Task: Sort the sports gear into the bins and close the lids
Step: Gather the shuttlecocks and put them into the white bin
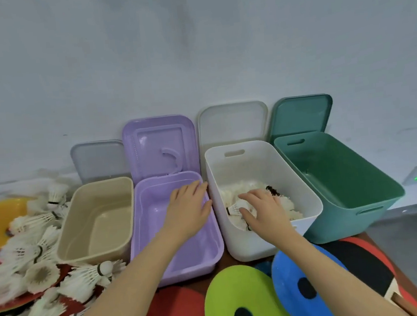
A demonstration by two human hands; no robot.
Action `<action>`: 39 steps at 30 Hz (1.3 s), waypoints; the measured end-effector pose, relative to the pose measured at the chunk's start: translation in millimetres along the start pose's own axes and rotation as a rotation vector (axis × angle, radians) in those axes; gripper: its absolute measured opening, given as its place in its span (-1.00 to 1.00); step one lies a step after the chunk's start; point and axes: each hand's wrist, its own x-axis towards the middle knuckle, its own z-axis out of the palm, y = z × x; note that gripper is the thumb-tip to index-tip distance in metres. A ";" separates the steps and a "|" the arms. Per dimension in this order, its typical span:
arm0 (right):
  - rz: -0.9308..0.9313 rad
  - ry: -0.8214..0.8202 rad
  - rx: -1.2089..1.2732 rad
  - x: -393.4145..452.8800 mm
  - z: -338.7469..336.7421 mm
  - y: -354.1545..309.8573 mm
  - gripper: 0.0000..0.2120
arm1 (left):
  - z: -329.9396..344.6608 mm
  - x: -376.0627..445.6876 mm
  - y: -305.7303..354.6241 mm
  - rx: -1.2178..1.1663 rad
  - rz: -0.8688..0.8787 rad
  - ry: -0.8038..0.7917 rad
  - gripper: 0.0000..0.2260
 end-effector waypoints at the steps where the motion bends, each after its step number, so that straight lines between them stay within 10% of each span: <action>1: -0.012 0.009 0.021 -1.1 1.3 -11.1 -0.65 | -5.0 -5.8 -7.6 -0.002 -0.004 -0.005 -0.49; 19: -0.120 -0.092 0.067 -66.4 120.5 -228.7 -0.55 | -43.5 -192.9 -209.8 -0.098 -0.074 -0.071 -0.45; 27: 0.091 -0.079 -0.109 -90.9 155.9 -258.7 -0.75 | -29.9 -216.1 -224.0 -0.101 -0.005 -0.162 -0.32; 39: 0.150 0.020 0.194 -109.2 136.0 -268.8 -0.85 | -1.3 -217.4 -225.3 -0.136 0.027 -0.048 -0.63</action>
